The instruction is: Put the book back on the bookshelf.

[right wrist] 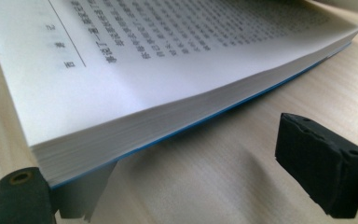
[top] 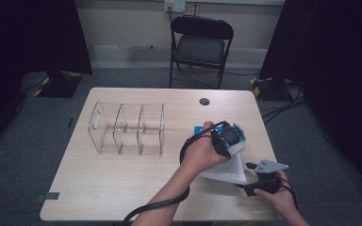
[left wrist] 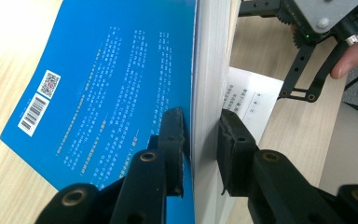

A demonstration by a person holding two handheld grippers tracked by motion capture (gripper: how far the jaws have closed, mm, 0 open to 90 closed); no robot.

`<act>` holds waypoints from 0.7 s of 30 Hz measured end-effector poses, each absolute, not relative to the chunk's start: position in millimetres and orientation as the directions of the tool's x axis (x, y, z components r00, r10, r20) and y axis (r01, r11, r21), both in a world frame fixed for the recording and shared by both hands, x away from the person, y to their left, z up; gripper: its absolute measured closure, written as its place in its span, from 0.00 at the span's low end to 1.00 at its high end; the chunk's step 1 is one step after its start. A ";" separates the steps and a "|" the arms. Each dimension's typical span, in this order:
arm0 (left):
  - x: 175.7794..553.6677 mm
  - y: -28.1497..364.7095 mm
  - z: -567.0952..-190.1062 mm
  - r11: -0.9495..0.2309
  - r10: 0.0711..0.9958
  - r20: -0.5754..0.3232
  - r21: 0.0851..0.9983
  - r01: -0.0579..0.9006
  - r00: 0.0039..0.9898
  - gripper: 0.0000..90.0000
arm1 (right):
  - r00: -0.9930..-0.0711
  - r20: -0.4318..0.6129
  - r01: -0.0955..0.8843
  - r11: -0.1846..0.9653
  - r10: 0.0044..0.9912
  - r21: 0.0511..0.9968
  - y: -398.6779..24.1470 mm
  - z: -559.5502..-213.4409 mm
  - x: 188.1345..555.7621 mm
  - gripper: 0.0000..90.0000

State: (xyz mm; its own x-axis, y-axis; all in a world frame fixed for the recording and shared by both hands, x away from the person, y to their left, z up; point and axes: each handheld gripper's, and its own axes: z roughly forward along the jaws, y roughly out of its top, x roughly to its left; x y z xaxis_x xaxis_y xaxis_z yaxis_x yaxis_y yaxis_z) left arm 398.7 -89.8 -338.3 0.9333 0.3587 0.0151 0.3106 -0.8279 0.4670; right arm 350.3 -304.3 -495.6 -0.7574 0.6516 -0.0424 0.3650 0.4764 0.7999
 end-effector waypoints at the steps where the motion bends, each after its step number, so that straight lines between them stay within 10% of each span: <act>1: 398.7 -89.8 -338.3 -0.828 0.359 0.015 0.467 0.311 0.933 0.82 | -0.757 -0.042 0.365 0.476 0.652 0.800 -304.3 -495.6 350.3 0.14; 21: 396.5 -85.2 -335.4 -0.832 0.356 0.026 0.465 0.304 0.934 0.82 | -0.756 -0.100 0.281 0.458 0.646 0.843 -303.3 -484.3 350.1 0.14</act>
